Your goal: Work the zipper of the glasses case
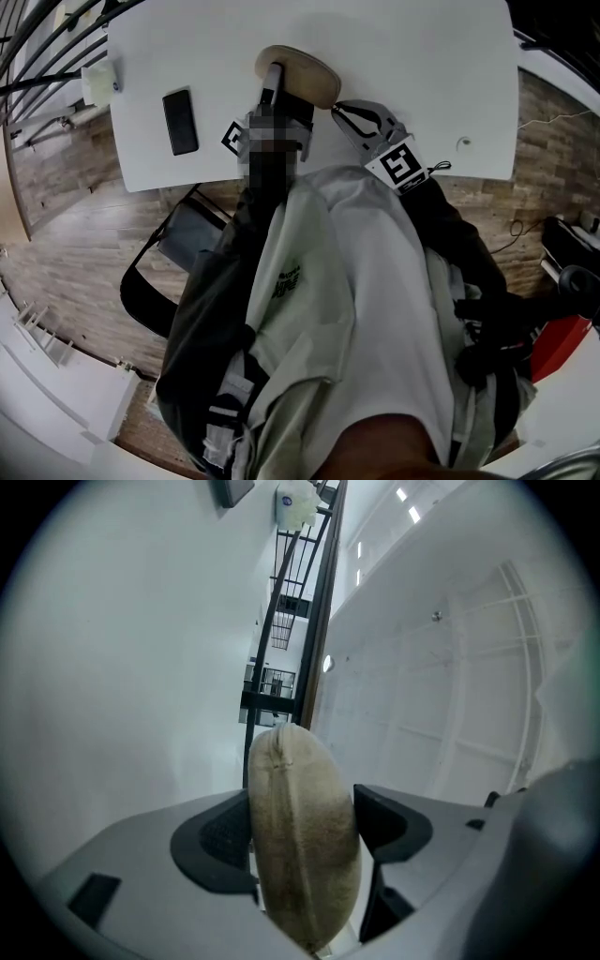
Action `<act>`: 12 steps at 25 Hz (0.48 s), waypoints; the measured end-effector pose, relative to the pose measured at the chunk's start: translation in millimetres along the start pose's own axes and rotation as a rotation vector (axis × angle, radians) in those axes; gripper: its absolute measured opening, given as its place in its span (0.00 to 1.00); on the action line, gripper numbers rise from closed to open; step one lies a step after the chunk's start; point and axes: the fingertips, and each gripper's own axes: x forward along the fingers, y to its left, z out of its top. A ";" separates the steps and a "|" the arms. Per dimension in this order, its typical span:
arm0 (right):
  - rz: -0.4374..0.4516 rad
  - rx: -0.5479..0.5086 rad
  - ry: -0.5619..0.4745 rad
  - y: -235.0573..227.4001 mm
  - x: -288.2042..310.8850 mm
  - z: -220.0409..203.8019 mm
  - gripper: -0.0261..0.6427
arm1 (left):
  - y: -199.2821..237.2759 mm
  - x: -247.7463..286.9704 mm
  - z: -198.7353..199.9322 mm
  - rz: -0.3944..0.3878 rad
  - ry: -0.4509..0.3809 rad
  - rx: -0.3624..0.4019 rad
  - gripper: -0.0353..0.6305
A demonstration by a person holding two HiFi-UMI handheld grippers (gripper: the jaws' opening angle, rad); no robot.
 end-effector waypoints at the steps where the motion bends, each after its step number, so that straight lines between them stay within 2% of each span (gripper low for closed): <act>1: 0.003 -0.025 0.009 1.4 -0.2 0.5 0.06 | -0.2 -0.4 1.1 0.003 -0.003 0.003 0.56; 4: 0.022 -0.057 0.034 6.1 -2.4 1.7 0.04 | -1.2 -0.9 2.9 0.012 -0.003 0.023 0.56; 7: -0.002 -0.010 0.013 -1.9 -9.2 4.6 0.03 | -8.3 -0.4 3.4 0.005 0.026 0.058 0.55; 12: -0.047 0.109 -0.014 -34.6 -24.0 5.6 0.03 | -25.6 -4.6 -17.5 -0.024 0.187 0.131 0.54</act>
